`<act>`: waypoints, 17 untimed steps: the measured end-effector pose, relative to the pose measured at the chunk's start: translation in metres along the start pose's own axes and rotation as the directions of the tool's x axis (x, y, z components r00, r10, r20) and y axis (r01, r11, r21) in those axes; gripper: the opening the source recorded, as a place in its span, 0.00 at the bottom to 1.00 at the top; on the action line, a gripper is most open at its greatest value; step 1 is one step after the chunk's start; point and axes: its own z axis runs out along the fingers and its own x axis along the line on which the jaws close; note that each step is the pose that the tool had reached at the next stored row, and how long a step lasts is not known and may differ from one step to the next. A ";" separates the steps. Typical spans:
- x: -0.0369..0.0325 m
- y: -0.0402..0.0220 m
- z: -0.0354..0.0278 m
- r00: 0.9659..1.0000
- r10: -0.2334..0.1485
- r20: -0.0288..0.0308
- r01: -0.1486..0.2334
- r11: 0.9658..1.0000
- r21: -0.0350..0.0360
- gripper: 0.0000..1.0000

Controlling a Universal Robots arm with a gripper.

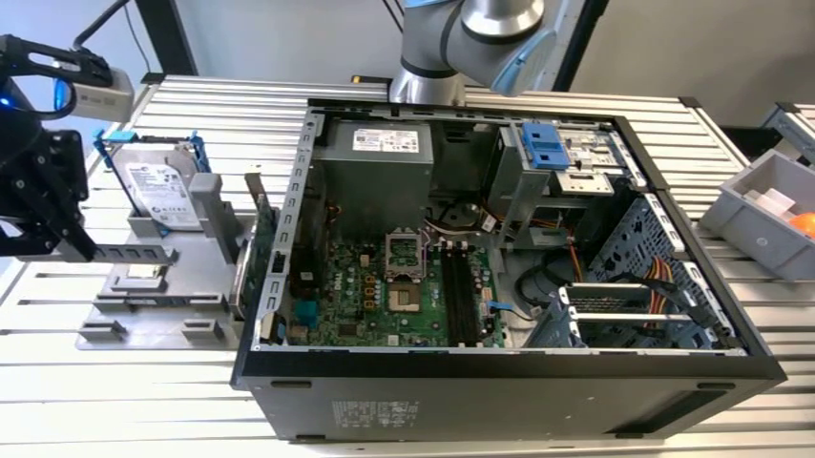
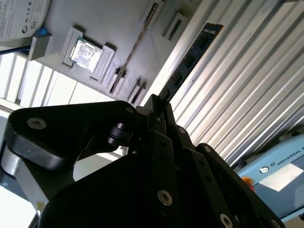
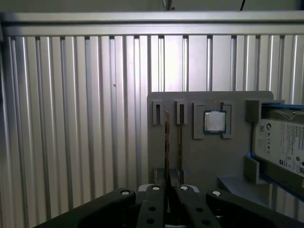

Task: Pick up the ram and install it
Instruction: 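Pick up the ram and move it above insertion slot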

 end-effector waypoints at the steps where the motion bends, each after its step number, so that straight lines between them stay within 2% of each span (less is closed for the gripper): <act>1: 0.0000 0.0000 -0.0008 1.000 0.000 0.000 0.000 1.000 0.000 0.00; 9: -0.0005 -0.0001 -0.0066 1.000 0.001 0.000 -0.001 1.000 0.000 0.00; 17: -0.0040 -0.0002 -0.0133 1.000 0.001 0.000 -0.001 1.000 0.000 0.00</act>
